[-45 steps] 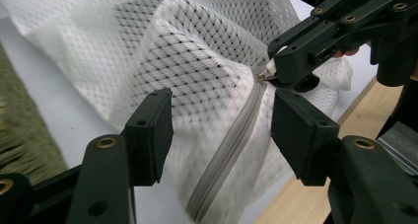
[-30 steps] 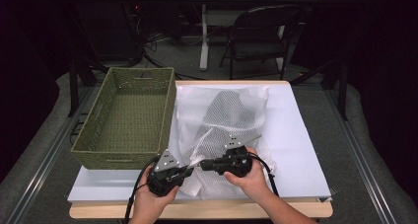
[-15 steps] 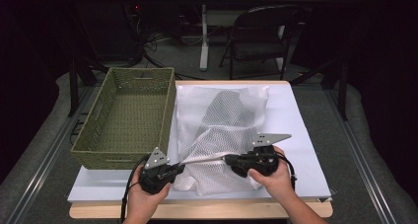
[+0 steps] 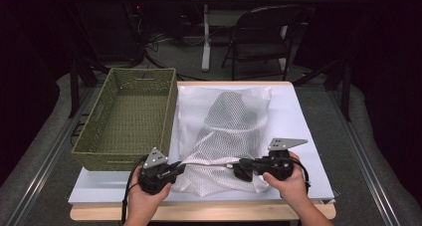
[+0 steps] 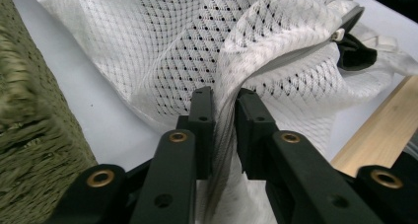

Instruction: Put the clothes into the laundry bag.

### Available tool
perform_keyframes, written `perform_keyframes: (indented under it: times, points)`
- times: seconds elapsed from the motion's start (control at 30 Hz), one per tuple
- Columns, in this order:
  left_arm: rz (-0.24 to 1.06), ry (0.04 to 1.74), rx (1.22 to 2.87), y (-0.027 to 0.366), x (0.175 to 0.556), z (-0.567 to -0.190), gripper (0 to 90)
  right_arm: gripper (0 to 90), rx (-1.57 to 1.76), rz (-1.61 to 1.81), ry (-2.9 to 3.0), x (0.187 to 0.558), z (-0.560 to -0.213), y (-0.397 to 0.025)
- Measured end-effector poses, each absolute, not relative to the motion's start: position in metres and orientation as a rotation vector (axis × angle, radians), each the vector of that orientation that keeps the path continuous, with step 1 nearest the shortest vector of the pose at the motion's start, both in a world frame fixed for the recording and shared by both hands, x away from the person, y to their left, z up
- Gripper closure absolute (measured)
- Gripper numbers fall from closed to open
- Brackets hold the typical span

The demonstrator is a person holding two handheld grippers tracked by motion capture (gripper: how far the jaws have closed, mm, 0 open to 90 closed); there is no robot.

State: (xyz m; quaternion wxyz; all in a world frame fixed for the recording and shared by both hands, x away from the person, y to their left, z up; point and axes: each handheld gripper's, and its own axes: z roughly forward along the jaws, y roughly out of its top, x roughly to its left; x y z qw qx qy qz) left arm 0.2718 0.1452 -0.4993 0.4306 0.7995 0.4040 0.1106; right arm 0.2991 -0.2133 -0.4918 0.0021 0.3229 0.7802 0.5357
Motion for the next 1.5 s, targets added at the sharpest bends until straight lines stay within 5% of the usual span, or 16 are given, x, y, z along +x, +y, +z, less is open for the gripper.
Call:
perform_keyframes:
  times: [0.67,1.1,1.5]
  points:
    - [0.263,1.003,1.995,0.148,0.274,-0.501,82.6,70.4,0.949,1.44,2.545,0.311,-0.521,-0.185]
    - [0.259,1.006,1.994,0.147,0.275,-0.502,82.2,74.6,0.974,1.413,2.596,0.316,-0.531,-0.175]
    - [0.259,1.006,1.984,0.148,0.274,-0.503,81.2,66.6,0.987,1.352,2.579,0.317,-0.535,-0.173]
